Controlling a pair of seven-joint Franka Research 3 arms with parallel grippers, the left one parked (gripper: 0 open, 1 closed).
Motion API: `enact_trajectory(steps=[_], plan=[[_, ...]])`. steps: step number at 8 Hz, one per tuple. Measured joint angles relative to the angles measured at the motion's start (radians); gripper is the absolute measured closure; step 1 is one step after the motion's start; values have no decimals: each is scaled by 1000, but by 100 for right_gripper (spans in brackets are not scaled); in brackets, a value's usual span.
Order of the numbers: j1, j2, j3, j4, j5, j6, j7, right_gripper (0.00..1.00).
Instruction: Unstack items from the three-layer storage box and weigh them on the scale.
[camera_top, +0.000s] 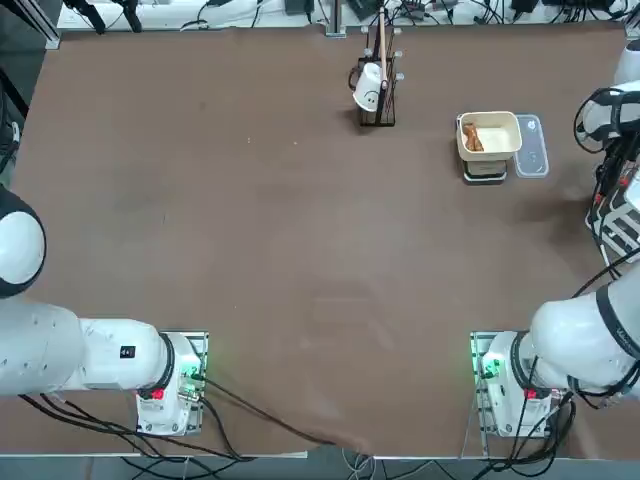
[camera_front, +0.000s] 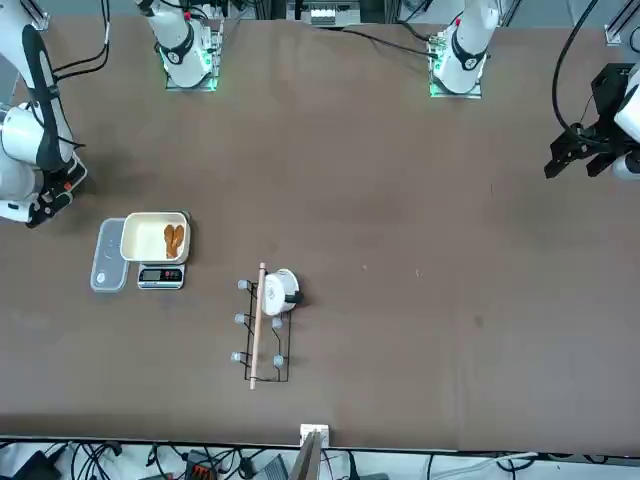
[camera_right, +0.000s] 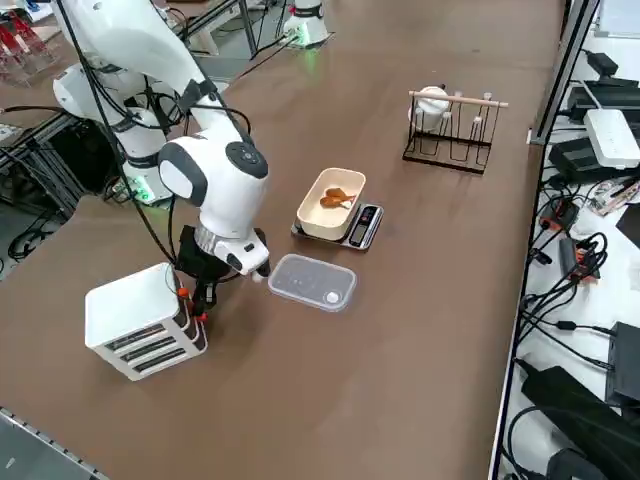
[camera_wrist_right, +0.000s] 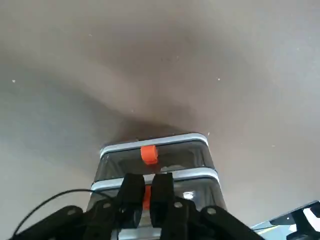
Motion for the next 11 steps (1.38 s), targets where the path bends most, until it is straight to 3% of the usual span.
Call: enact_trajectory(steps=[4, 8, 11], plan=[[15, 0, 2, 0, -2, 0, 3, 89], [101, 1, 5, 36, 116, 3, 11, 89], [121, 16, 5, 62, 141, 3, 11, 89]])
